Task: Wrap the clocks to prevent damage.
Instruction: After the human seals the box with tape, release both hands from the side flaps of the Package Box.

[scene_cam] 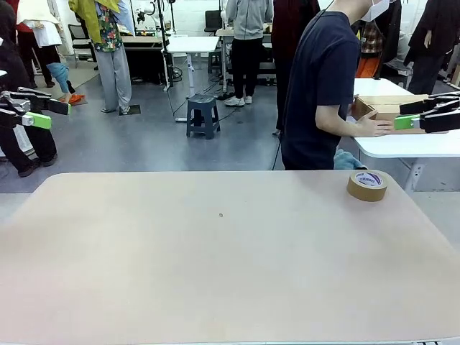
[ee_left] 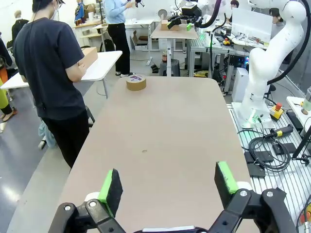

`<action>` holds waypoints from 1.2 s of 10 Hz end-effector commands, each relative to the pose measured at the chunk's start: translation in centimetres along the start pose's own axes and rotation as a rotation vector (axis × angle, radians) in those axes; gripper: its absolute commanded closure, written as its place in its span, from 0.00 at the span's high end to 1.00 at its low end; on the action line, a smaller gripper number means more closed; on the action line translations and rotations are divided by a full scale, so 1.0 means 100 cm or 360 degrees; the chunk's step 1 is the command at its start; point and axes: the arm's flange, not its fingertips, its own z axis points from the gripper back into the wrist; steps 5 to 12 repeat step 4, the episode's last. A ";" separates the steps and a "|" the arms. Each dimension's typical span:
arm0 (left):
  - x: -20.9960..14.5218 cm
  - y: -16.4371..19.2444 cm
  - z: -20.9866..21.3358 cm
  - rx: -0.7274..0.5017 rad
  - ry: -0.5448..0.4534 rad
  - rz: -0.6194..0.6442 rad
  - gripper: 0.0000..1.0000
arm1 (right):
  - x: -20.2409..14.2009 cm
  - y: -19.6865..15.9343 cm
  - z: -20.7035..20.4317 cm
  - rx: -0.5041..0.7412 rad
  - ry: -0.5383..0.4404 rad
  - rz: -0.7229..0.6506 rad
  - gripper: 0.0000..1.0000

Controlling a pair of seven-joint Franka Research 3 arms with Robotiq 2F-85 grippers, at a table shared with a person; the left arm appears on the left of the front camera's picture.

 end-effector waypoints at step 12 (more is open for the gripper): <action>-0.001 -0.001 -0.001 0.0025 -0.0016 0.0003 1.00 | -0.001 0.000 -0.002 0.0005 -0.0012 -0.0003 1.00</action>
